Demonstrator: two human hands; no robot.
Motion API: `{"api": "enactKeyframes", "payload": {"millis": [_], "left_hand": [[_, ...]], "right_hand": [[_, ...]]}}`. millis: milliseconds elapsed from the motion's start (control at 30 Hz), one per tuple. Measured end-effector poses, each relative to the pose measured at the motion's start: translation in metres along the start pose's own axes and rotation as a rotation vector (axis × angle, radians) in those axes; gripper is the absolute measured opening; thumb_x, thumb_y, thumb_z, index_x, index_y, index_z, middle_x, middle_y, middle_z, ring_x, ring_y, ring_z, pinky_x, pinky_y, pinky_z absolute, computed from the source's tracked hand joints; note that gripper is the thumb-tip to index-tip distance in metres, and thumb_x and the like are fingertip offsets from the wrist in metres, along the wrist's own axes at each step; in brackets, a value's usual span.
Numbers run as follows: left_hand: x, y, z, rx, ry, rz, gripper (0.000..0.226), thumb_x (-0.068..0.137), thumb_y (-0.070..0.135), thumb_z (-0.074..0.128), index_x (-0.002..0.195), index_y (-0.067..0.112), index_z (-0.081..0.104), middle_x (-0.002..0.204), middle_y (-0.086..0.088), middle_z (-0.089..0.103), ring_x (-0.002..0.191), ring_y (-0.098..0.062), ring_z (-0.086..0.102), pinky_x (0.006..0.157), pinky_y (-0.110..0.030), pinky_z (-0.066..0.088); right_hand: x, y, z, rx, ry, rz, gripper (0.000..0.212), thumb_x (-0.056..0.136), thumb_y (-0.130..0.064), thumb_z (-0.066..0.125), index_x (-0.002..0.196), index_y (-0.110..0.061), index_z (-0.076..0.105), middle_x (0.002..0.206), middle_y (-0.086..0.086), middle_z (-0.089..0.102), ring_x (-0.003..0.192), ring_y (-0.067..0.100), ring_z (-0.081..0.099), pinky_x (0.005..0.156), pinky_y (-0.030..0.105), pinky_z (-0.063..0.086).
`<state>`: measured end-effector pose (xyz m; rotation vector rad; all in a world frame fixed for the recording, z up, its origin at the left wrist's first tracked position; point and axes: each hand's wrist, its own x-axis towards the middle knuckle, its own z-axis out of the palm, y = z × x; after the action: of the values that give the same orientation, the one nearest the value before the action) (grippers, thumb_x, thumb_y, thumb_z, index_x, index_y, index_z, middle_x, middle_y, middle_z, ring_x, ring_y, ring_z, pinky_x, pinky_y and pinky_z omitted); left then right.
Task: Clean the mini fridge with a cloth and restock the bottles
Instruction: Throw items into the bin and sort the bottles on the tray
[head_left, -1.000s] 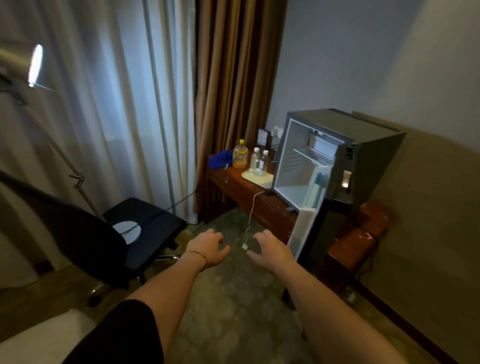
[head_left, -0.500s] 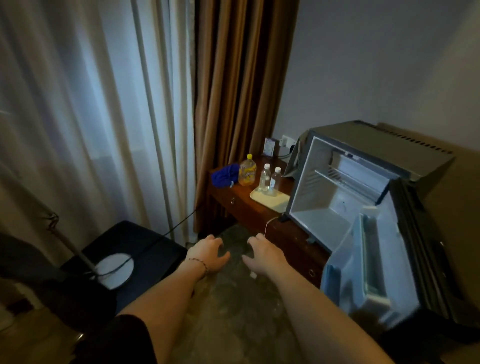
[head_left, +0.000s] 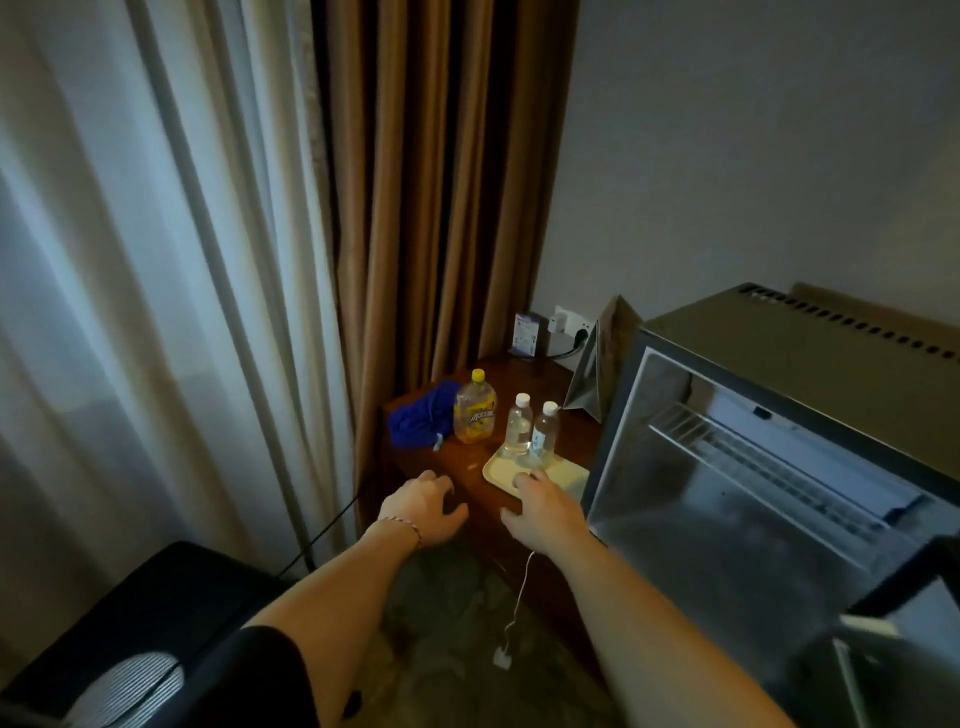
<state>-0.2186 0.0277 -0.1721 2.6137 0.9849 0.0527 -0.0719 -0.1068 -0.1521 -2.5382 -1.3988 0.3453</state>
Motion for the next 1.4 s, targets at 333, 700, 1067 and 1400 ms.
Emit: {"api": "enactKeyframes", "payload": {"millis": [333,700,1067,1400], "left_hand": [[0.182,-0.001,0.001,0.016,-0.122,0.149,0.048,0.089,0.060,0.048,0.120,0.025,0.056,0.126,-0.001,0.053,0.110,-0.021,0.055,0.090,-0.040,0.051],[0.351,-0.007,-0.019,0.085,-0.123,0.321,0.057,0.088,0.066,0.040,0.126,0.025,0.053,0.128,0.002,0.049,0.111,-0.020,0.052,0.087,-0.037,0.049],[0.386,0.008,0.022,0.033,-0.170,0.362,0.046,0.090,0.057,0.047,0.123,0.024,0.051,0.124,-0.002,0.050,0.108,-0.023,0.051,0.088,-0.036,0.046],[0.393,0.008,0.023,0.039,-0.165,0.295,0.054,0.091,0.057,0.046,0.132,0.022,0.047,0.129,-0.002,0.048,0.116,-0.022,0.048,0.096,-0.037,0.046]], "right_hand": [[0.146,0.052,-0.020,0.016,0.067,0.210,0.050,0.095,-0.045,0.057,0.139,-0.024,0.045,0.133,0.003,0.046,0.114,0.024,0.056,0.090,0.040,0.051],[0.282,0.074,-0.025,0.025,0.033,0.375,0.042,0.094,-0.041,0.064,0.129,-0.021,0.050,0.135,0.003,0.044,0.110,0.023,0.056,0.087,0.038,0.053],[0.319,0.107,0.009,0.017,-0.079,0.430,0.060,0.097,-0.042,0.059,0.149,-0.021,0.037,0.150,0.002,0.034,0.127,0.027,0.051,0.100,0.039,0.050],[0.344,0.120,0.019,0.071,-0.111,0.375,0.034,0.099,-0.029,0.059,0.131,-0.019,0.054,0.137,0.001,0.047,0.115,0.023,0.057,0.095,0.033,0.050]]}}
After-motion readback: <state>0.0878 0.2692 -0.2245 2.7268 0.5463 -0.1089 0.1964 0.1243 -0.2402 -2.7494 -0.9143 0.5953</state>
